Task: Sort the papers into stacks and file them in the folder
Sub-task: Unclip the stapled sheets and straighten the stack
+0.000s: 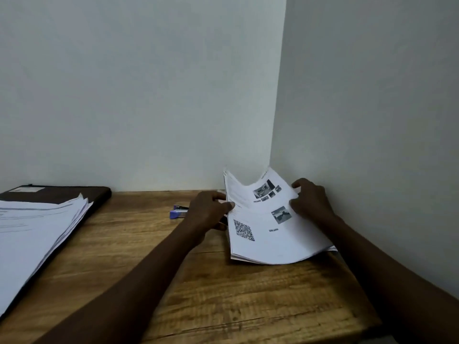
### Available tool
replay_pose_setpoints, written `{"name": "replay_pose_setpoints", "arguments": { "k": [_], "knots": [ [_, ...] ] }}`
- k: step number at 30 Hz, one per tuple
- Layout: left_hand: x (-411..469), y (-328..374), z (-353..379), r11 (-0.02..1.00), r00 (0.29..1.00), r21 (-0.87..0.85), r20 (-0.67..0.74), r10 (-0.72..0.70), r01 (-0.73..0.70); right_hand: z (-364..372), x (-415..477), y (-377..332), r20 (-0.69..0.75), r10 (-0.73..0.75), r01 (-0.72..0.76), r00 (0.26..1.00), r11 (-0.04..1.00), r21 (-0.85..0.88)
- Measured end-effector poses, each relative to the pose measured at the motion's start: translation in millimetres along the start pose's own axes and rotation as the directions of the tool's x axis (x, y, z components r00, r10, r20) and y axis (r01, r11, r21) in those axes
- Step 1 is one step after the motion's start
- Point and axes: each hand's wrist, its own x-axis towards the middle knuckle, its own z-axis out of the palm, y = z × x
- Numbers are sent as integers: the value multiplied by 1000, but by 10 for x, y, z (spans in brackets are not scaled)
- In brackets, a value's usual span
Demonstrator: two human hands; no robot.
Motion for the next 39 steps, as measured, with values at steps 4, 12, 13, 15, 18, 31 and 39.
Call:
{"name": "replay_pose_setpoints", "arguments": {
  "k": [4, 12, 13, 15, 18, 31, 39],
  "knots": [
    [8, -142, 101, 861, 992, 500, -27, 127, -97, 212, -9, 211, -38, -60, 58, 997, 996, -72],
    [-17, -246, 228, 734, 977, 656, 208, 49, -176, 310, 25, 216, 22, -239, 235, 971, 928, -289],
    [-12, -266, 263, 701, 971, 689, 238, 25, -187, 314, 10, 206, 36, -257, 256, 966, 917, -306],
    [-3, -300, 311, 640, 965, 738, 263, 17, -212, 315, -15, 196, 51, -291, 291, 955, 896, -335],
    [3, -320, 313, 636, 965, 740, 261, 27, -218, 327, -42, 194, 73, -340, 342, 938, 861, -377],
    [-126, -161, 45, 797, 966, 552, 72, 249, -246, 298, -241, 5, -33, -434, 427, 900, 895, -132],
    [-336, -84, -844, 801, 955, 576, -113, 275, -163, 556, -479, -1129, 291, -136, -28, 947, 867, 497]
  ]
}}
